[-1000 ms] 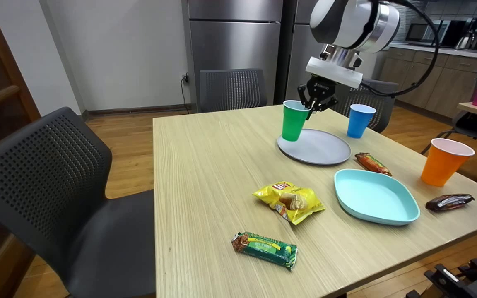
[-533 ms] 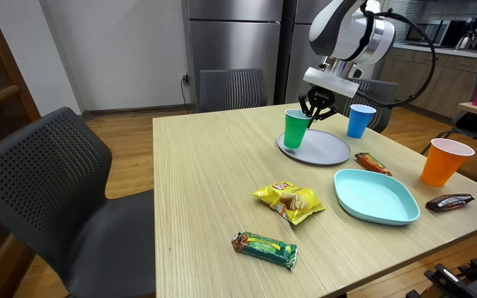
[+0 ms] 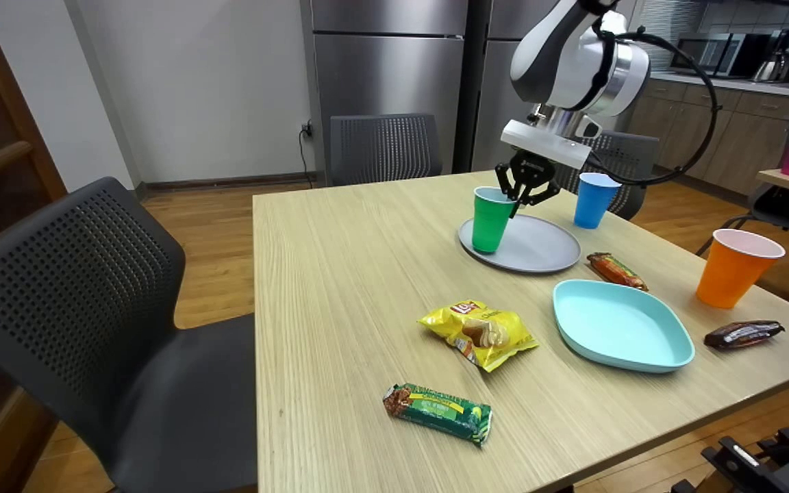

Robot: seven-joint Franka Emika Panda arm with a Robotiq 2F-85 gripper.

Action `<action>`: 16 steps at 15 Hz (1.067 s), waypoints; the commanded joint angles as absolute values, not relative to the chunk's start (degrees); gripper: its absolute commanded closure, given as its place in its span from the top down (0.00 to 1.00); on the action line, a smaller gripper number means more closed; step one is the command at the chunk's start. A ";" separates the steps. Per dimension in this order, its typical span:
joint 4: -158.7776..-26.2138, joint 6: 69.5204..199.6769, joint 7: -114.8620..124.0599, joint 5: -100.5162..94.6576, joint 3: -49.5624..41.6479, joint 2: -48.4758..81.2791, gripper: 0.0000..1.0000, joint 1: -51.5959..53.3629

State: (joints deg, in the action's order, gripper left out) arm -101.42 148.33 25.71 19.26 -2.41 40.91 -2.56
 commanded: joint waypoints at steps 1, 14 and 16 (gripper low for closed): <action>-99.93 147.87 27.26 19.44 -3.18 41.49 0.29 -1.64; -104.88 146.76 27.54 19.35 -4.39 30.85 1.00 -1.09; -104.67 146.62 28.30 19.90 -4.90 29.94 1.00 -1.82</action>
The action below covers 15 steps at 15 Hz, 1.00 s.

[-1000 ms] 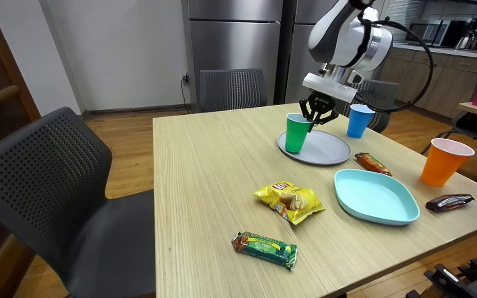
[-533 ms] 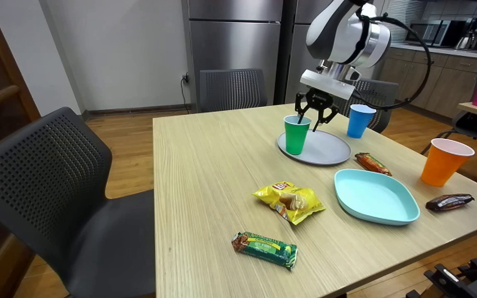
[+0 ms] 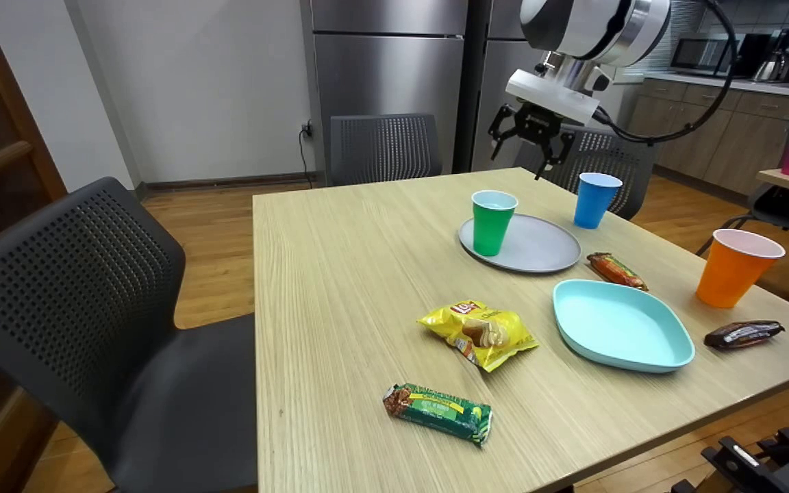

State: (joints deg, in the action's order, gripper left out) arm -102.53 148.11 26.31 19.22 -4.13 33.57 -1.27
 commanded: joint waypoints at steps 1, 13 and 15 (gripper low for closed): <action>-104.71 146.70 28.73 20.14 -5.21 29.53 1.00 -2.19; -103.65 147.99 28.20 19.32 -6.16 30.35 1.00 -3.25; -101.67 147.27 33.01 19.56 -7.21 31.79 1.00 -2.21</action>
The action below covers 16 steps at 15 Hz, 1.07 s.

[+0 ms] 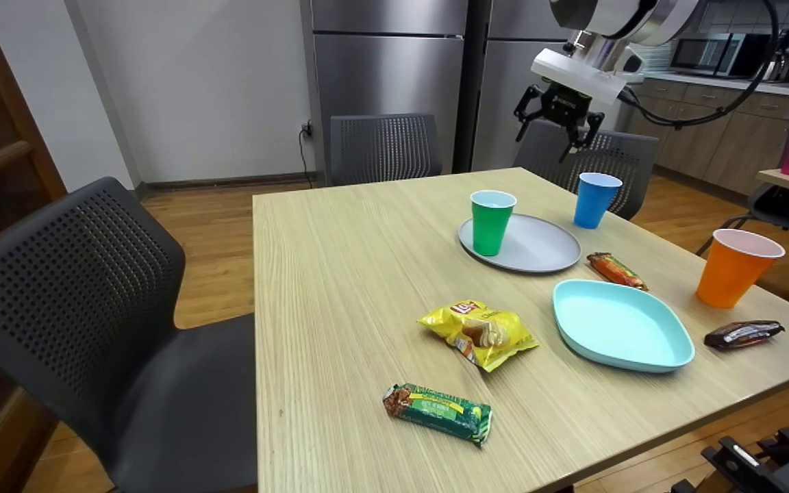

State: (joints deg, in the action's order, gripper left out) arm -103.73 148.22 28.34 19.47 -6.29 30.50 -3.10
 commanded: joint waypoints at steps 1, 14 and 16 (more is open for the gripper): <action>-99.93 146.37 36.33 19.61 -8.04 33.06 1.00 -1.83; -80.65 137.79 70.87 17.29 -15.44 45.53 1.00 -4.98; -77.73 135.20 73.75 16.98 -15.41 47.09 1.00 -6.42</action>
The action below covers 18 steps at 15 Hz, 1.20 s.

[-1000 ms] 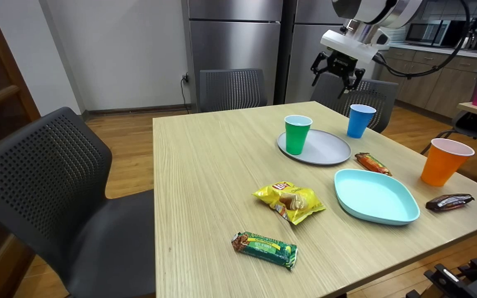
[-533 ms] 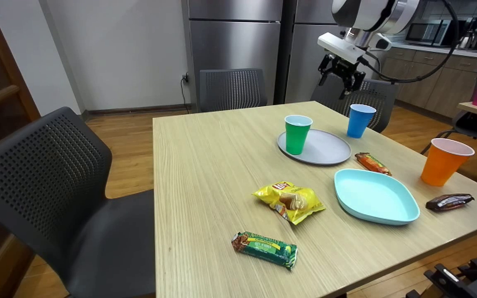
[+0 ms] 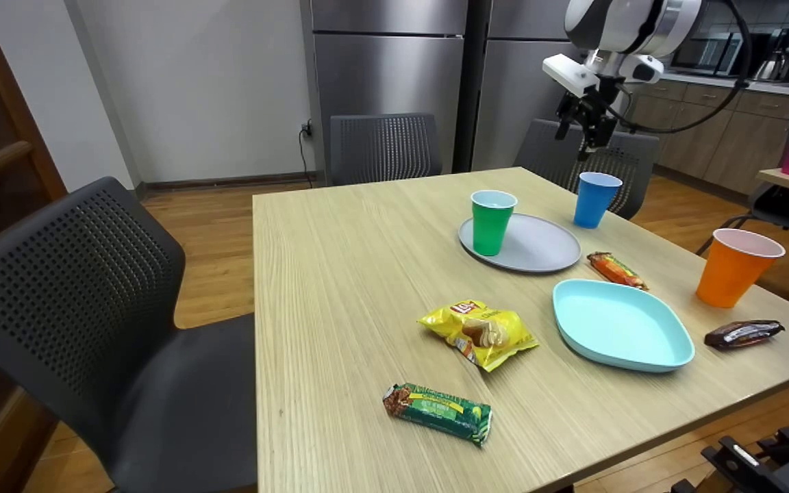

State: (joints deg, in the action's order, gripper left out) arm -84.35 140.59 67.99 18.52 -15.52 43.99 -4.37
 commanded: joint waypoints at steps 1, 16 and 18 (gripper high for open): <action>-76.25 134.02 75.09 16.74 -15.45 47.99 1.00 -7.13; -64.52 131.38 87.38 14.24 -14.74 58.11 1.00 -10.44; -65.33 130.77 87.50 13.80 -14.87 57.03 1.00 -10.45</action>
